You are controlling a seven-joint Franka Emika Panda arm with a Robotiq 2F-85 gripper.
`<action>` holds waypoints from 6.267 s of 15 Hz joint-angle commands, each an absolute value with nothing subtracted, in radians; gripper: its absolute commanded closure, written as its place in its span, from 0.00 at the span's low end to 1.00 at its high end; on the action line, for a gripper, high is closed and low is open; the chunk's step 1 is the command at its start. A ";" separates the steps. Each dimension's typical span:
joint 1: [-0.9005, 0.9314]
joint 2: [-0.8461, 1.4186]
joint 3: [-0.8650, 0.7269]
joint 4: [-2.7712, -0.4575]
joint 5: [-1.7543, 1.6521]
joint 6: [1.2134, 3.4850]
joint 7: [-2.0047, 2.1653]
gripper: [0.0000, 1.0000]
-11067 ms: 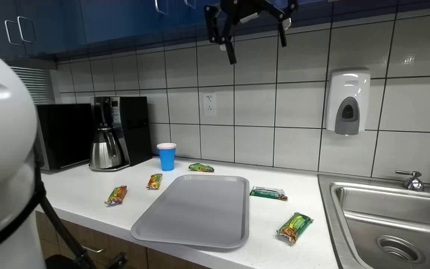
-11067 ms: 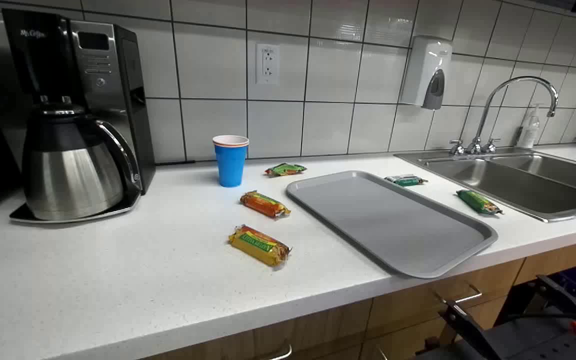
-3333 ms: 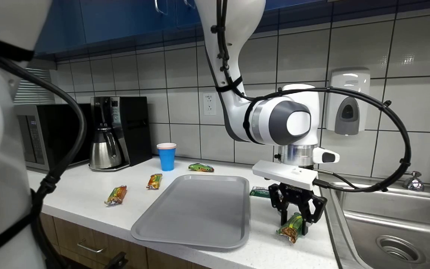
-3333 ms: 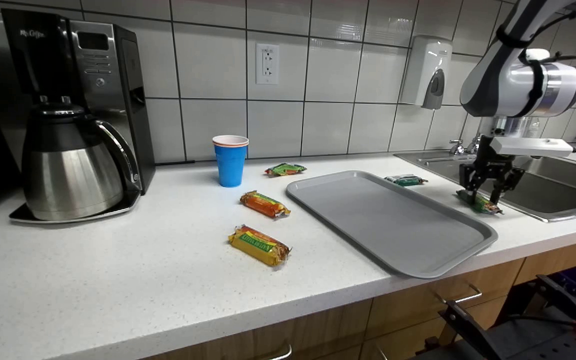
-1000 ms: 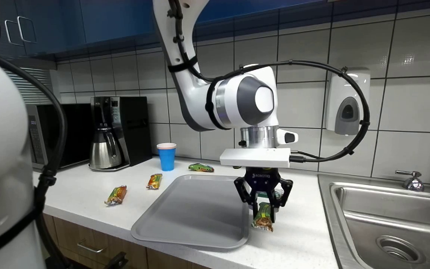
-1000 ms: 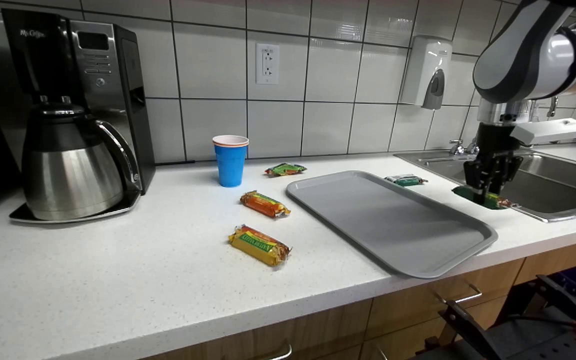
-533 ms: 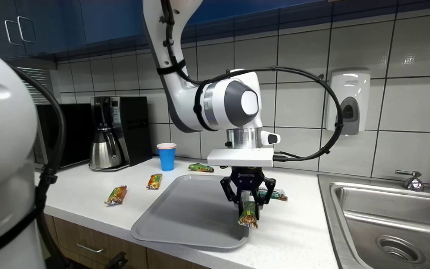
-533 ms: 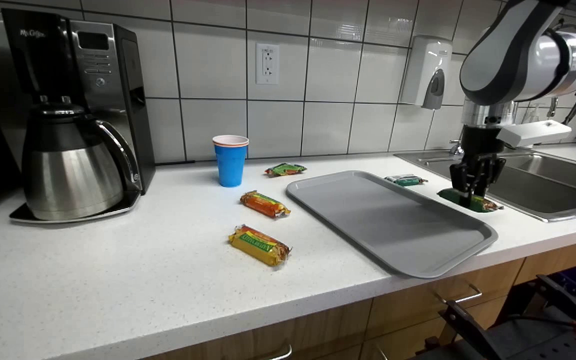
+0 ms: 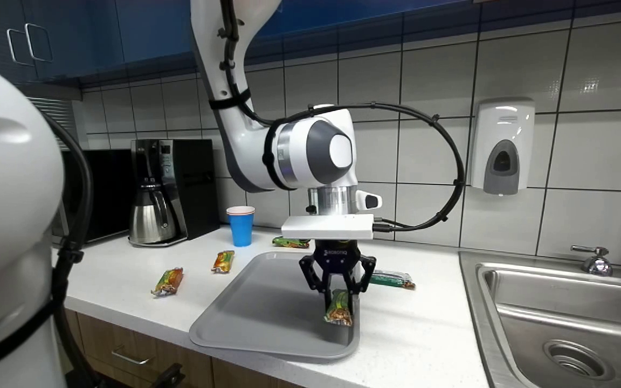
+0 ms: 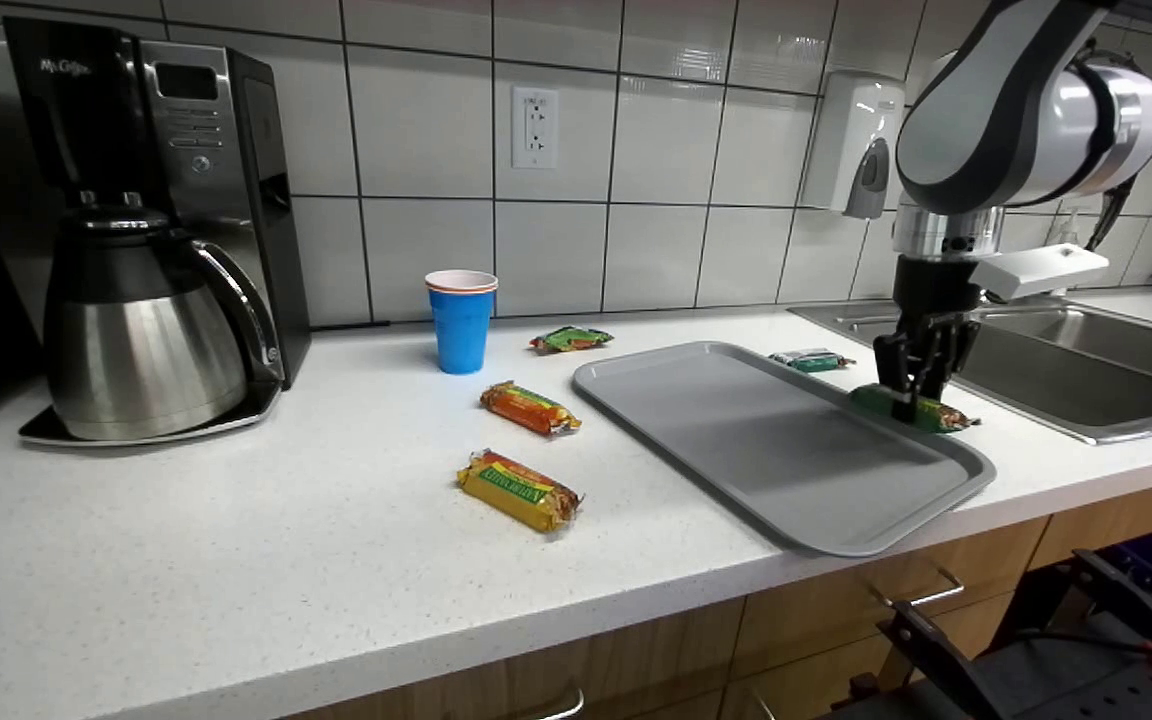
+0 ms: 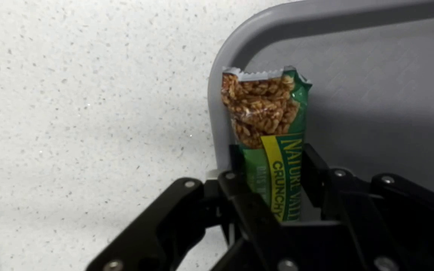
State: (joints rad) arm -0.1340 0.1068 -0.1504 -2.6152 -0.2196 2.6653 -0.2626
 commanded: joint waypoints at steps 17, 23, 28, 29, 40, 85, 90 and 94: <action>-0.123 0.077 -0.123 -2.636 -0.191 2.647 -0.260 0.00; -0.128 0.108 -0.126 -2.550 -0.136 2.626 -0.244 0.00; -0.127 0.108 -0.127 -2.553 -0.142 2.654 -0.255 0.00; -0.127 0.109 -0.128 -2.552 -0.142 2.654 -0.255 0.00; -0.127 0.111 -0.128 -2.552 -0.141 2.653 -0.254 0.00; -0.161 0.519 -0.091 -1.992 0.095 2.597 -0.097 0.00; -0.132 0.526 -0.120 -1.988 0.104 2.598 0.084 0.00; -0.126 0.524 -0.151 -1.990 0.112 2.597 0.196 0.00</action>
